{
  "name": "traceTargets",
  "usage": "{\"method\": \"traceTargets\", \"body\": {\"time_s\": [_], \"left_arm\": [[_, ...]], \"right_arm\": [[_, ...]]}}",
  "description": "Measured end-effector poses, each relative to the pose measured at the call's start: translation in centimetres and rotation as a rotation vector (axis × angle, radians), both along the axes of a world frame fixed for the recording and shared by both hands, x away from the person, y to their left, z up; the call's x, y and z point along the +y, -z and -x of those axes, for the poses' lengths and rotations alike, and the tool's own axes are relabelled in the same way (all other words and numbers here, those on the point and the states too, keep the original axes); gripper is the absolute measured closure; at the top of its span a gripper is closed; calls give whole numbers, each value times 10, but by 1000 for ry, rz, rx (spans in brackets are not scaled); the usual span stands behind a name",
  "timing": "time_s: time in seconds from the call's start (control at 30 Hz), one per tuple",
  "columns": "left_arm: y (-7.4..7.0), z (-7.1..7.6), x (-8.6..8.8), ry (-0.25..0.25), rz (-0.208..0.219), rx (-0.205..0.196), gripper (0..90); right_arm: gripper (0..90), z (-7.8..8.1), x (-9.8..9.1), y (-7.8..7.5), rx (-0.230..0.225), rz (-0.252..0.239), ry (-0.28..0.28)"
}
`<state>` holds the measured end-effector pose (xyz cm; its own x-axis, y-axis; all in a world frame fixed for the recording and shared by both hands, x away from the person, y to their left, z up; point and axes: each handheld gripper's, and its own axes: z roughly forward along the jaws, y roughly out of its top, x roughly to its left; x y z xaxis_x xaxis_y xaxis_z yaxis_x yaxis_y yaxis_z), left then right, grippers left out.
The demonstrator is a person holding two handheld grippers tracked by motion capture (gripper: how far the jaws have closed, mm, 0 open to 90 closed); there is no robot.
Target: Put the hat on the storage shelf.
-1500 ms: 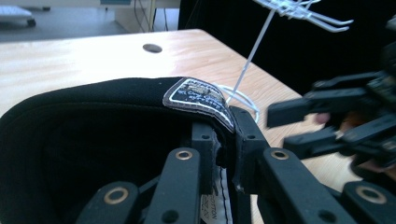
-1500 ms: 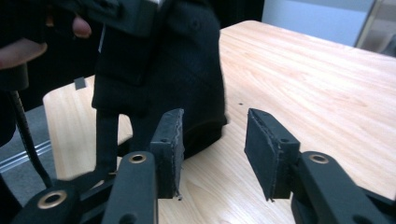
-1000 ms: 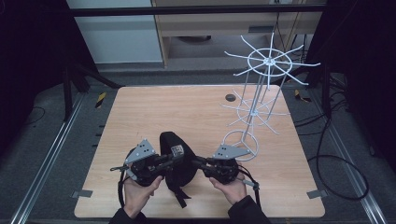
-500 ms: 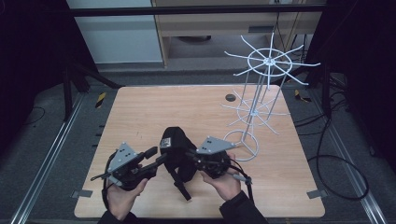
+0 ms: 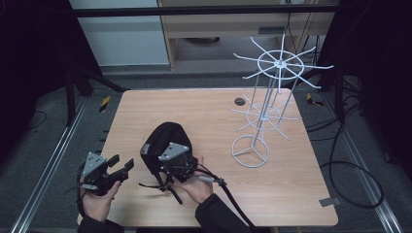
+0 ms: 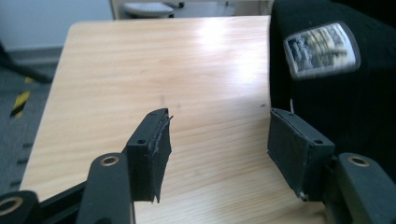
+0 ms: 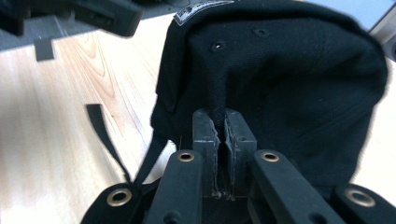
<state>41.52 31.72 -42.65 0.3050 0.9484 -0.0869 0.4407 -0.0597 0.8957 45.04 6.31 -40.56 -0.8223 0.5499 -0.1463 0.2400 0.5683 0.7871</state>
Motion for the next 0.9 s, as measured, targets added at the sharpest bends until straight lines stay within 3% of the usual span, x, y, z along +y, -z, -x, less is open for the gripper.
{"method": "traceTargets", "body": {"time_s": [0.1,0.33,0.57,0.73,0.9], "left_arm": [[-4,2,7,-22,14,-28,389],[-8,3,16,-55,26,-45,396],[-8,1,22,-72,34,-38,402],[-8,0,23,-70,35,-36,407],[-10,0,23,-59,49,-41,410]], "right_arm": [[848,-4,17,7,-1,23,-11],[840,-8,46,25,9,52,-57],[810,-8,55,36,21,48,-96],[771,-6,58,44,33,78,-110],[645,-3,38,34,76,-91,-131]]}}
